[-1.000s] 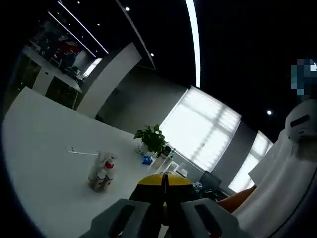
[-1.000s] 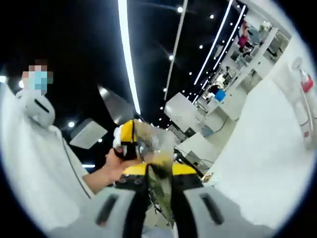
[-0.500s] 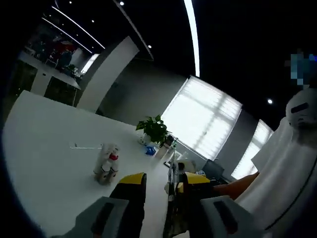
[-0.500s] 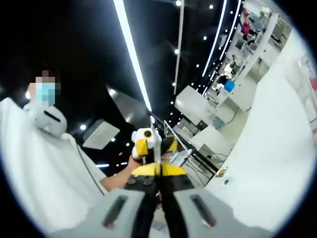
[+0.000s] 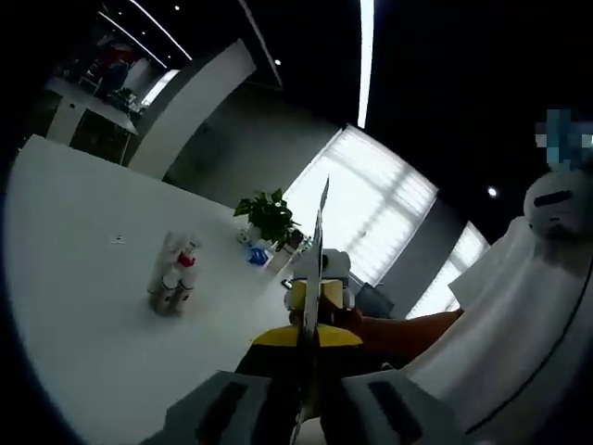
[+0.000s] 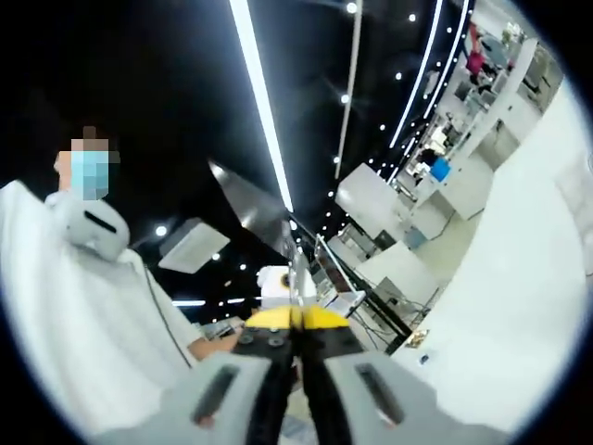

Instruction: Arrange the skincare products in the storage area until every visible bottle or jar stands upright without overlapping.

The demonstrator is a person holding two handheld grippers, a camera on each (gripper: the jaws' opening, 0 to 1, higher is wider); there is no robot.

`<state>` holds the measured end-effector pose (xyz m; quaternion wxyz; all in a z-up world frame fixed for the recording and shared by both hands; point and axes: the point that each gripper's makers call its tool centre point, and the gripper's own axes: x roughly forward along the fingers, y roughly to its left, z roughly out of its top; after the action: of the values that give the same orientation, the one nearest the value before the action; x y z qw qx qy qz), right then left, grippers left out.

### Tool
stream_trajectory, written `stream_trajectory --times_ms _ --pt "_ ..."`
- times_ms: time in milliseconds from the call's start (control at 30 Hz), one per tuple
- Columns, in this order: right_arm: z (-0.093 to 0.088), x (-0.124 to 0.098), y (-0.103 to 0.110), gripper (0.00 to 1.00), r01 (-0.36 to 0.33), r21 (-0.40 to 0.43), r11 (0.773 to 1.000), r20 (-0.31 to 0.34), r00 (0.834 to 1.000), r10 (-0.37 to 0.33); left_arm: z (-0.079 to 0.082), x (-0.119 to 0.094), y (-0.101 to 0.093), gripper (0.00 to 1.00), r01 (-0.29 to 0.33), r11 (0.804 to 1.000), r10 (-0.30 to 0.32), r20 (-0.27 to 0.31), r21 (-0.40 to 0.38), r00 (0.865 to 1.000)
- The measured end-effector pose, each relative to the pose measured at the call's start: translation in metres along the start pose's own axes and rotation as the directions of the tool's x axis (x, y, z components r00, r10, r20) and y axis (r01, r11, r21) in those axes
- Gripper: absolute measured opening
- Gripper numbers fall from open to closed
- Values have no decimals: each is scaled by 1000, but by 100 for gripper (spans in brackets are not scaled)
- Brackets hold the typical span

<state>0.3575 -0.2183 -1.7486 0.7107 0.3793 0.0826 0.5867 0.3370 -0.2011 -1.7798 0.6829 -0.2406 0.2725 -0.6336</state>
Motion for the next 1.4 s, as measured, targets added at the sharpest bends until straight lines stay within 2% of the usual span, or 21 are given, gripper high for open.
stream_trajectory --times_ms 100,367,433,500,833,933,1067,1233,1267,1333,1400 --pt "-2 2 -1 0 9 -4 1000 -5 1000 -9 1 -2 2 1 -13 1000 12 18 15 1000" --pt "9 3 -8 4 48 -50 998 56 997 -45 12 1 4 0 -51 998 48 129 22 990" --pt "10 2 -11 8 63 -55 996 61 996 -59 20 -3 8 0 -60 998 59 184 -3 981" --pt "8 0 -13 10 75 -59 995 57 996 -72 26 -7 12 0 -64 998 68 215 -24 974" --pt "0 -1 -15 13 115 -60 992 65 992 -111 42 -14 19 0 -58 996 75 293 -66 953" --pt "-8 -3 -17 13 142 -60 988 52 989 -139 47 -12 19 0 -20 995 53 337 -103 940" --pt "-18 -5 -22 13 178 -62 982 25 984 -176 50 -7 21 0 -7 993 47 352 -116 935" --pt "-18 -7 -27 13 217 -70 974 24 976 -216 49 5 20 0 -2 995 36 337 -101 941" --pt "-18 -7 -28 11 219 -67 973 24 976 -218 48 6 20 0 -9 996 40 335 -94 941" --pt "-18 -8 -29 2 226 -60 972 23 974 -225 47 7 19 0 -7 996 37 335 -90 941" --pt "-17 -10 -30 1 226 -38 973 18 974 -225 46 8 19 1 -14 997 40 338 -79 940"
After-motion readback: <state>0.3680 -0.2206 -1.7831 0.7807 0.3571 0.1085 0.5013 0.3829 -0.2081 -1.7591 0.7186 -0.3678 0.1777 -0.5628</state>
